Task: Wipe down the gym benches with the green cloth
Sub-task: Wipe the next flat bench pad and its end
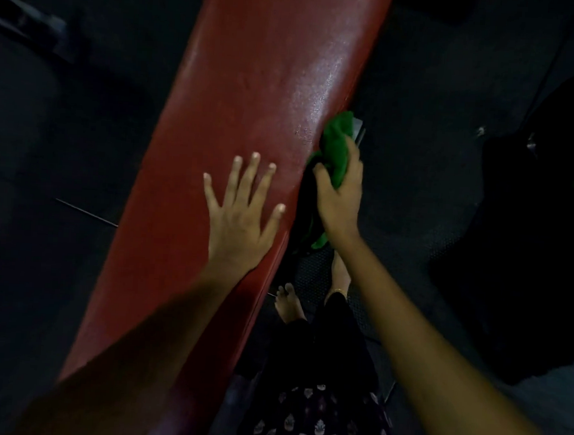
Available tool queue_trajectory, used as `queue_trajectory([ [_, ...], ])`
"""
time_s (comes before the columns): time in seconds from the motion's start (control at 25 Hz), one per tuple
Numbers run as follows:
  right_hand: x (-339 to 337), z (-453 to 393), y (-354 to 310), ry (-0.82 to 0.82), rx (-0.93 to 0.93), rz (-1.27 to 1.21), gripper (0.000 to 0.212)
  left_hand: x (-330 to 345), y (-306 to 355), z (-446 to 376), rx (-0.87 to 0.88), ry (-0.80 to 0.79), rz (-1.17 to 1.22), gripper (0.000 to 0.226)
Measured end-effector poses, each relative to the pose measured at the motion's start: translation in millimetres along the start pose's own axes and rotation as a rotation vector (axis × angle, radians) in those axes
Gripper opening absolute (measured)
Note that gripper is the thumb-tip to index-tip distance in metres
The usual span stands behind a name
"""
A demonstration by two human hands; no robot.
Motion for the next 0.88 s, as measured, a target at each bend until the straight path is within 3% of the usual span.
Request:
queue_trajectory([
  [0.24,-4.7,-50.5,-12.9,0.072,-0.028,-0.015,0.059,5.7,-5.0,-4.8,0.011,0.041,0.025,0.055],
  [0.4,8.8,24.7,24.3,-0.013,0.054,-0.122,0.057,7.4,-4.6,-6.8,0.018,0.037,0.054,0.051],
  [0.52,22.2,87.4,38.9,-0.069,0.089,-0.069,0.058,7.0,-8.2,-5.4,0.016,0.043,0.067,0.050],
  [0.76,-4.6,-13.1,-7.9,0.042,-0.083,0.063,0.055,5.8,-5.7,-7.4,0.035,0.073,0.043,0.050],
  [0.88,0.2,-2.2,-0.5,0.025,-0.061,0.027,0.054,7.0,-5.6,-7.8,0.031,0.067,0.032,0.050],
])
Point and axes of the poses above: each hand's wrist, its own z-axis away from the middle knuckle, its own x-axis out of the palm, y = z × x, the point moved 4 cm from there along -z, towards the middle knuckle, and after that the axes turned 6 degrees about z, right-handed, at the moved point
